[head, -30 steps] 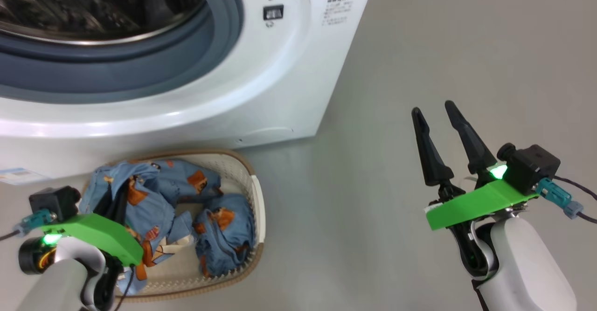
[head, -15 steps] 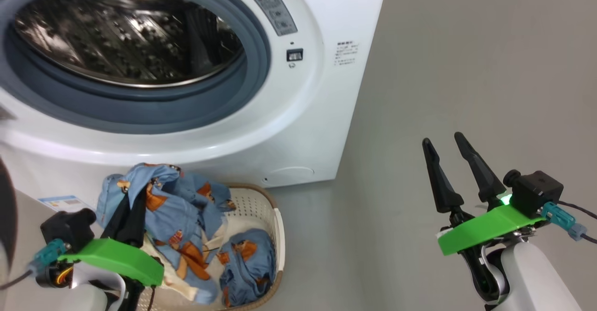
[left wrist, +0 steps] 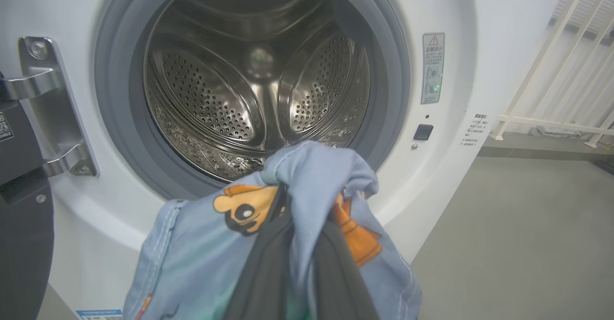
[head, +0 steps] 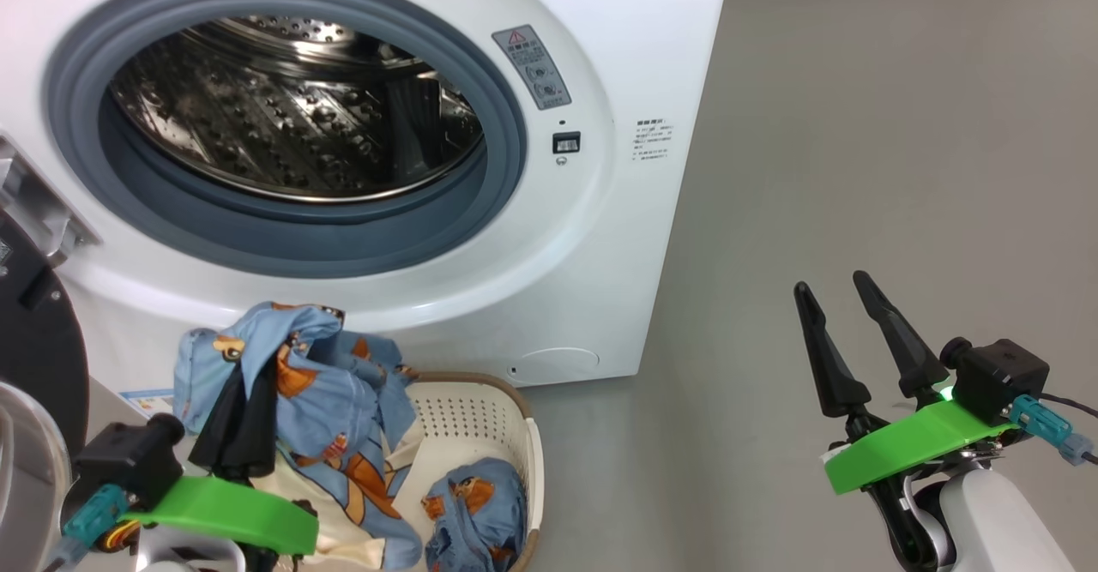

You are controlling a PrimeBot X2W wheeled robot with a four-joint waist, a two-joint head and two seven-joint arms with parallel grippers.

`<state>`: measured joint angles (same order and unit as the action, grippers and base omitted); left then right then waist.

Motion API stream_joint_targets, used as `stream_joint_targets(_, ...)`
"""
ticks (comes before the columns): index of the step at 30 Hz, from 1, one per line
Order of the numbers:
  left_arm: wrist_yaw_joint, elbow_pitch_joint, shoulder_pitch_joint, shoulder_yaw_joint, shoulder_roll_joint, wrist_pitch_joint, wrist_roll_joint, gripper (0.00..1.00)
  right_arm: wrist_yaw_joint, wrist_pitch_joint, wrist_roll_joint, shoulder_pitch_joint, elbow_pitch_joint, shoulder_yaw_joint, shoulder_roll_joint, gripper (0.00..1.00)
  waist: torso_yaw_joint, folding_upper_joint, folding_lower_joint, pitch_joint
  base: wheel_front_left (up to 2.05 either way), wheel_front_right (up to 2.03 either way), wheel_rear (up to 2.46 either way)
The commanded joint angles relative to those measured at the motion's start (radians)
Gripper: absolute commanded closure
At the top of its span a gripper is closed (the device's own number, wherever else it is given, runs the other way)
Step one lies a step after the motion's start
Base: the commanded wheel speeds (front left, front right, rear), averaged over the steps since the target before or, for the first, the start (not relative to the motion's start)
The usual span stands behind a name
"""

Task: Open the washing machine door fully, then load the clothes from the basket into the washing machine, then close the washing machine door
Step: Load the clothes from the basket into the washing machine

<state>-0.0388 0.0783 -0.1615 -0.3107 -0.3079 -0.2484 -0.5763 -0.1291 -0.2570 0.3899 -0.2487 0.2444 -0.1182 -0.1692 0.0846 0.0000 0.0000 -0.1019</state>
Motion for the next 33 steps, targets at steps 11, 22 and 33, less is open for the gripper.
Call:
stream_joint_targets(11, -0.045, -0.112, 0.016, 0.041, -0.042, -0.001, 0.024, 1.00, -0.002, -0.005, 0.009, 0.012, -0.035, -0.020, -0.020, 0.00, -0.004, 0.0000, 0.0000, 0.013, 0.00, 0.00, 0.00)
stream_joint_targets(22, -0.036, -0.129, -0.057, 0.033, -0.048, 0.008, 0.032, 1.00, -0.002, -0.005, 0.009, 0.007, -0.033, -0.028, -0.026, 0.00, -0.003, 0.0000, 0.0000, 0.002, 0.00, 0.00, 0.00)
stream_joint_targets(33, -0.014, -0.082, -0.283, 0.038, -0.083, 0.053, 0.065, 1.00, -0.002, -0.005, 0.005, -0.012, -0.045, -0.039, -0.021, 0.00, 0.026, 0.0000, 0.0000, -0.061, 0.00, 0.00, 0.00)
